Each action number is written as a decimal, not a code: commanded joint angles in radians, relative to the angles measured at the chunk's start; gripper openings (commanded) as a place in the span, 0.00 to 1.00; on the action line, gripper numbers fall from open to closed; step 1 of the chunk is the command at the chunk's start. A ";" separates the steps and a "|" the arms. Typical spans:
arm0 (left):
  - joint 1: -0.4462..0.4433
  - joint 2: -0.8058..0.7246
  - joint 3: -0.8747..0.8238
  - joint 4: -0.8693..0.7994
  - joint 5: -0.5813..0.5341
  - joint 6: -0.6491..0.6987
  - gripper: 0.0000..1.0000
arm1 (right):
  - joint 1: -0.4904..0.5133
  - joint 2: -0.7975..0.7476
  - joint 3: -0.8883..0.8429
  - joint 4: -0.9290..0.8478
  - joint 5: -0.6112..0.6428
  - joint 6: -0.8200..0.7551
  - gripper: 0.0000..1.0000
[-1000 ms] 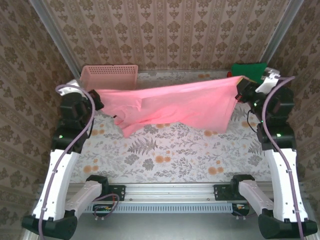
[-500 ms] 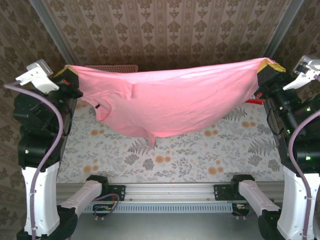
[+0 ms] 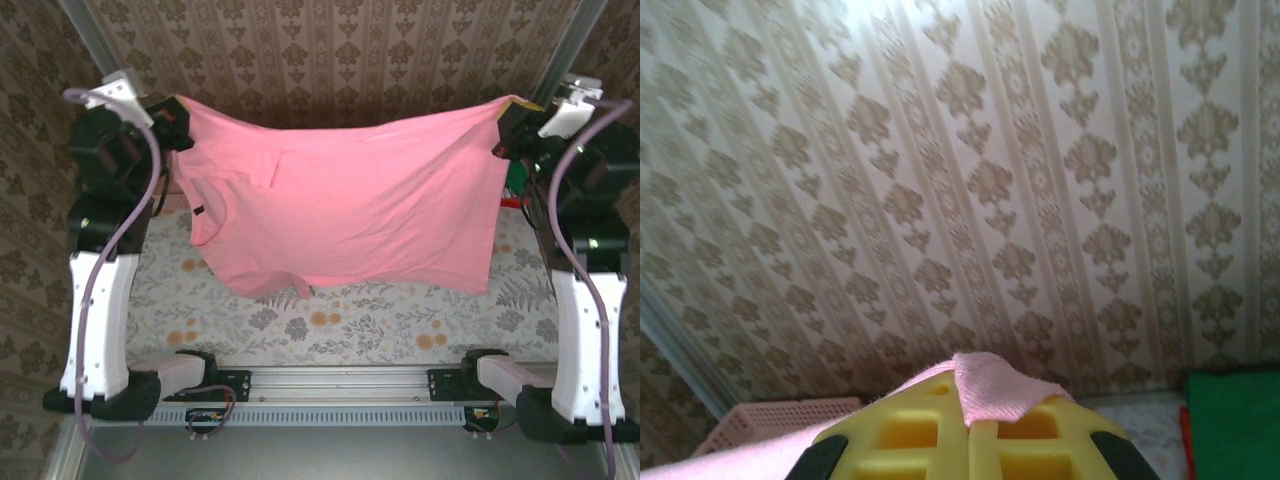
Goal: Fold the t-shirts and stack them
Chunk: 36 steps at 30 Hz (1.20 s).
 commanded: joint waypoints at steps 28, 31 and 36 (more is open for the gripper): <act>-0.053 -0.163 -0.563 0.137 0.135 -0.239 0.00 | -0.244 -0.196 -0.655 -0.006 -0.030 0.139 0.00; -0.074 -0.246 -0.797 0.155 0.125 -0.332 0.00 | -0.260 -0.237 -0.847 -0.028 -0.008 0.167 0.00; -0.101 -0.253 -1.016 0.179 0.125 -0.397 0.00 | -0.262 -0.183 -1.033 0.042 0.022 0.237 0.00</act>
